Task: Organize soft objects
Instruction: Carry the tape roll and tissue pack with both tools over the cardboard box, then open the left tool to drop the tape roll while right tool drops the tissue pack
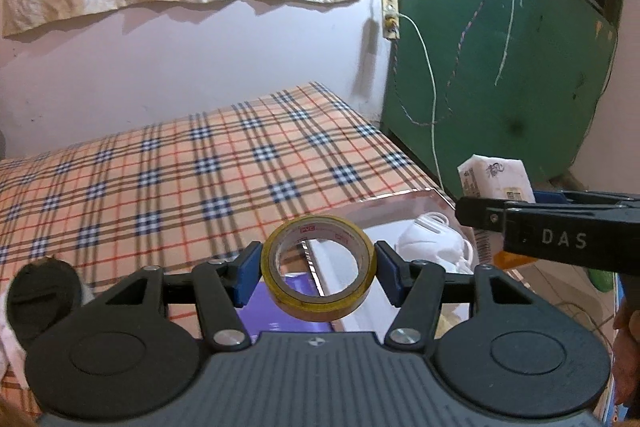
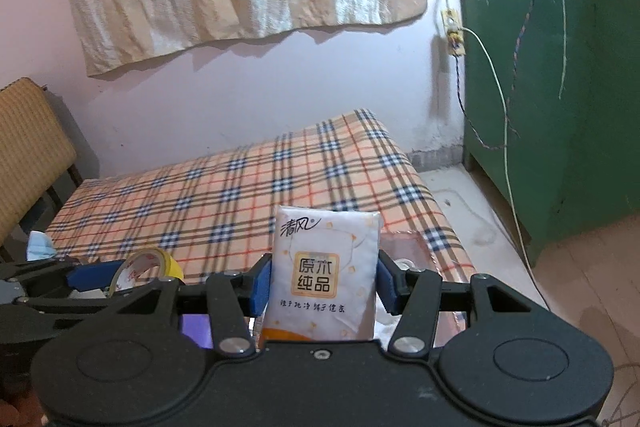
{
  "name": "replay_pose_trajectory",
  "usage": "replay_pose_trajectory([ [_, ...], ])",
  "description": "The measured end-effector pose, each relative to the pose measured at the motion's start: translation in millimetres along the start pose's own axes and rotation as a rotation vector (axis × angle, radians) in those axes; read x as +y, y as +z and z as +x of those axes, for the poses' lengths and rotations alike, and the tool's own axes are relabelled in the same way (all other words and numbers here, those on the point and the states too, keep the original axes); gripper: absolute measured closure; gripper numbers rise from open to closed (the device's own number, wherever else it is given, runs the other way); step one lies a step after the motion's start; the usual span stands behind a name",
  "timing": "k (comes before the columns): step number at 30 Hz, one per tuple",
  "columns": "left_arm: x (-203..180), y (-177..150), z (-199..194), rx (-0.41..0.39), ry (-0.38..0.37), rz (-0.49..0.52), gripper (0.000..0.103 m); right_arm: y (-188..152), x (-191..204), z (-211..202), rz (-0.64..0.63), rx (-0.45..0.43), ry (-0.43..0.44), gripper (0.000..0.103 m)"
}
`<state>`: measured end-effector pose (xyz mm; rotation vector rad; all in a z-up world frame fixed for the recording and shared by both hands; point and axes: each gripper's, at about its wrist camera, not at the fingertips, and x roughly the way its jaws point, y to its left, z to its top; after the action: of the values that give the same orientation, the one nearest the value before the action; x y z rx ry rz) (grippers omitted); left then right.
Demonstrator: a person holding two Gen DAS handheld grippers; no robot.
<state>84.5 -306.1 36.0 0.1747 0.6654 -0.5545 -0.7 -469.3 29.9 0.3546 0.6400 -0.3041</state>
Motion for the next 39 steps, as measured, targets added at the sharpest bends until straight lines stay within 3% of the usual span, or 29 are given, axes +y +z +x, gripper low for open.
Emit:
replay_pose_trajectory([
  [21,-26.0,-5.8,49.7,0.063,-0.078,0.010,0.041,0.0,-33.4,56.7,0.068,0.070,0.024,0.038],
  [22,-26.3,-6.0,50.5,0.062,-0.085,0.011,0.040,-0.7,-33.5,57.3,0.071,0.066,0.023,0.036],
  [24,-25.4,-6.1,49.9,0.049,-0.091,0.009,0.027,-1.4,-33.5,56.9,0.076,0.059,0.024,0.034],
  [30,-20.8,-4.9,41.4,0.030,-0.087,-0.005,0.014,-0.8,-31.5,42.3,0.085,0.025,0.024,0.029],
  [39,-5.4,-5.3,4.7,-0.008,-0.010,-0.012,0.009,0.1,-14.0,3.5,0.064,-0.011,0.028,0.026],
])
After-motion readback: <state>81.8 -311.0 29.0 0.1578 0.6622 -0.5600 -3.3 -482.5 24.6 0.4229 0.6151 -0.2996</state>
